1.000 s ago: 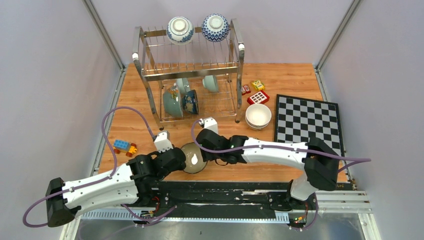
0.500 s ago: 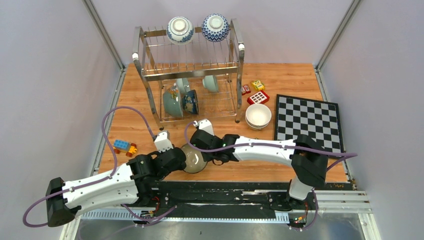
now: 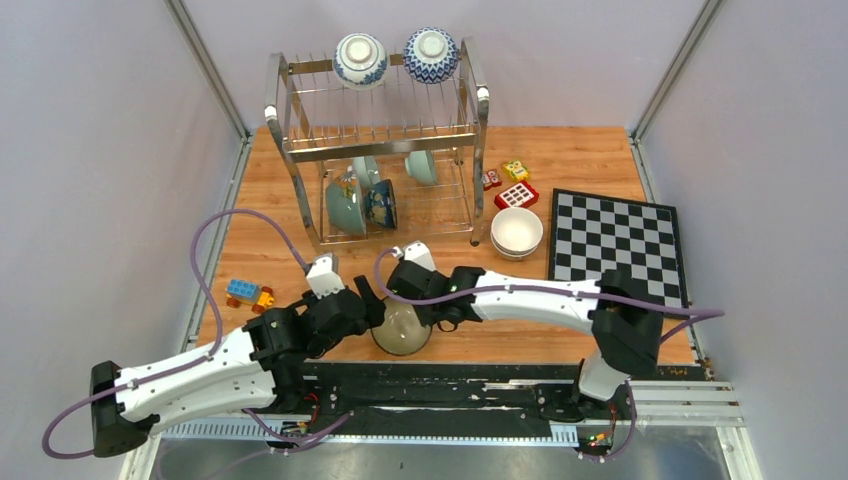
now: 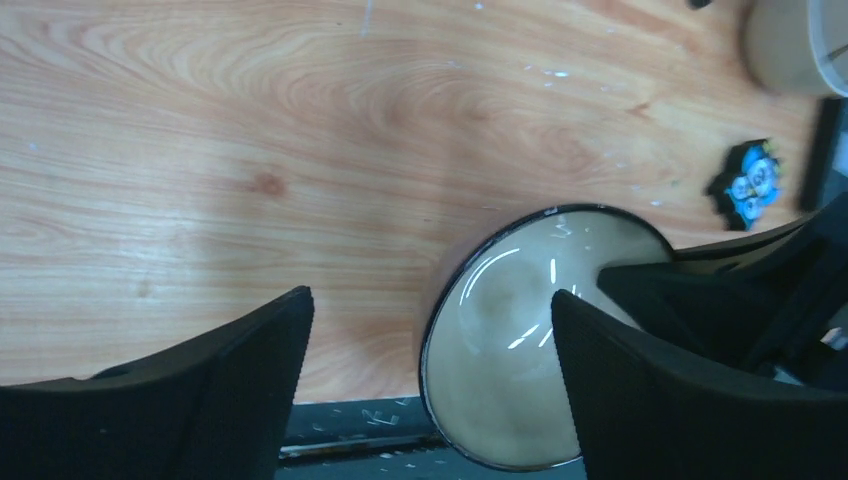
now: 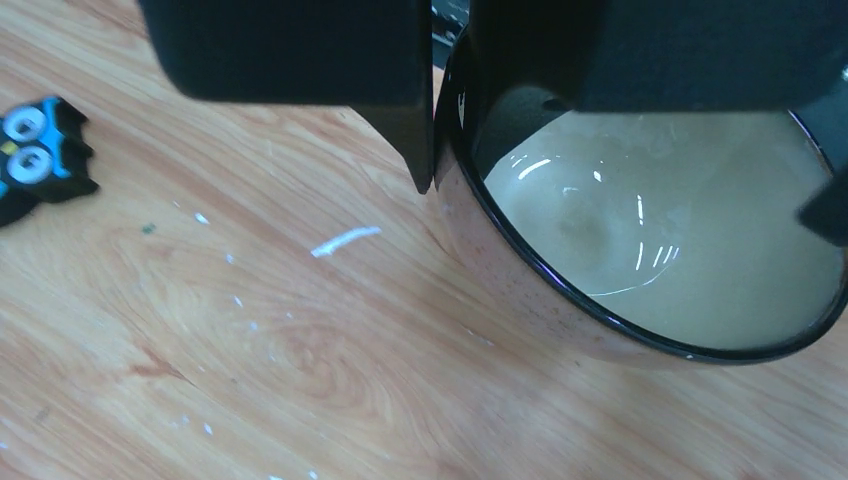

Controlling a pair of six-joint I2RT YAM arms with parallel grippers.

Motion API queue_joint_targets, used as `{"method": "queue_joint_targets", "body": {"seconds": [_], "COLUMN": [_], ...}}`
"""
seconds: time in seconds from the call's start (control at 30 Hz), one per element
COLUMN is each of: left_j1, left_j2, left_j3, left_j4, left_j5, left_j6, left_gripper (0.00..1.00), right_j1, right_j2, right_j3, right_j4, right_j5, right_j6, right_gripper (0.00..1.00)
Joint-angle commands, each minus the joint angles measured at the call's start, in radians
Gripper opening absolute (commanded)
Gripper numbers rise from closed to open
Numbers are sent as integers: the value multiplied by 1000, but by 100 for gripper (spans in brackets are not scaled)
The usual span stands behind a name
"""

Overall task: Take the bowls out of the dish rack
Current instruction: Place the bowl at the center of the board.

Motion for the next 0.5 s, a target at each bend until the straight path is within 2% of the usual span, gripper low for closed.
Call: {"method": "queue_joint_targets", "body": {"seconds": [0.0, 0.17, 0.27, 0.33, 0.47], "left_j1": [-6, -6, -6, -6, -6], "left_j2": [-54, -143, -218, -261, -294], "left_j3": [56, 76, 49, 17, -43], "left_j4": [-14, -82, -62, -27, 30], "left_j5": [-37, -79, -87, -81, -56], "left_j6": [50, 150, 195, 208, 202], "left_gripper": [99, 100, 100, 100, 100], "right_j1": [0, -17, -65, -143, -392], "right_j2": [-178, -365, -507, -595, -678], "right_j3": [-14, -12, -8, 4, 69], "right_j4": [-94, -290, -397, -431, -467], "right_j5": [27, 122, 227, 261, 213], "right_j6": [-45, -92, -81, -100, -131], "right_gripper": [3, 3, 3, 3, 3]}}
